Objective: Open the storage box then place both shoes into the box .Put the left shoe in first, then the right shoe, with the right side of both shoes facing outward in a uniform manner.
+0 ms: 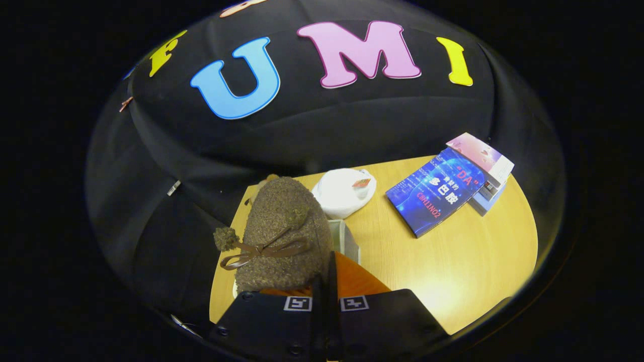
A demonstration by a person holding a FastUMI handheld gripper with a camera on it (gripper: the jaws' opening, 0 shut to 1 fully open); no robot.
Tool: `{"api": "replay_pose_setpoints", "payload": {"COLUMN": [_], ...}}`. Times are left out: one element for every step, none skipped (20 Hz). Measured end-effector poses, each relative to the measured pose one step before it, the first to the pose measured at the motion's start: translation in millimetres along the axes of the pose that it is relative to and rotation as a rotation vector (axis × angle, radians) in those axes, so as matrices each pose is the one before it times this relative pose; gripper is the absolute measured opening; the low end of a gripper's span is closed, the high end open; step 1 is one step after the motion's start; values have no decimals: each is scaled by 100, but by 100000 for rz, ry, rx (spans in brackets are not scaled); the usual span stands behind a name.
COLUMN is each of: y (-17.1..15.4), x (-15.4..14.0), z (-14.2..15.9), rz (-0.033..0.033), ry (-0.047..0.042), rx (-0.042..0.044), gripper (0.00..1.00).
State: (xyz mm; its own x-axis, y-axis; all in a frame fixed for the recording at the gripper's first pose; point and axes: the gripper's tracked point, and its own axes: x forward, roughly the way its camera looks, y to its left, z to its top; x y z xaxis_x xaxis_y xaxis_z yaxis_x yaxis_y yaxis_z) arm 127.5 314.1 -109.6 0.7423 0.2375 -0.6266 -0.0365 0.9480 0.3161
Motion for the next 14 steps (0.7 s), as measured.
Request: {"api": "replay_pose_setpoints", "payload": {"y": [277, -26, -54, 176, 48, 125, 95, -95, -264, 31, -36, 112, 174, 208], "x": [1087, 1013, 877, 858, 737, 746, 616, 510, 517, -348, 366, 408, 398, 224], "z": [-857, -782, -832, -537, -587, -588, -414, -408, -403, -32, -217, -210, -74, -135], "rz": [-1621, -2436, -2180, -1653, -1892, -1886, -1937, -2656, -3392, -3221, -2522, -1881, -1193, -973], "ry": [1950, 2048, 1773, 929, 1177, 976, 640, 799, 771, 258, 13, 167, 1, 355], "rx": [-1192, -1454, -1483, -1427, -1323, -1287, -1699, -2023, -2028, -1873, -1875, -1286, -758, -474], "gripper": [6, 6, 6, 6, 6, 6, 6, 6, 8, 8, 9, 9, 9, 11]}}
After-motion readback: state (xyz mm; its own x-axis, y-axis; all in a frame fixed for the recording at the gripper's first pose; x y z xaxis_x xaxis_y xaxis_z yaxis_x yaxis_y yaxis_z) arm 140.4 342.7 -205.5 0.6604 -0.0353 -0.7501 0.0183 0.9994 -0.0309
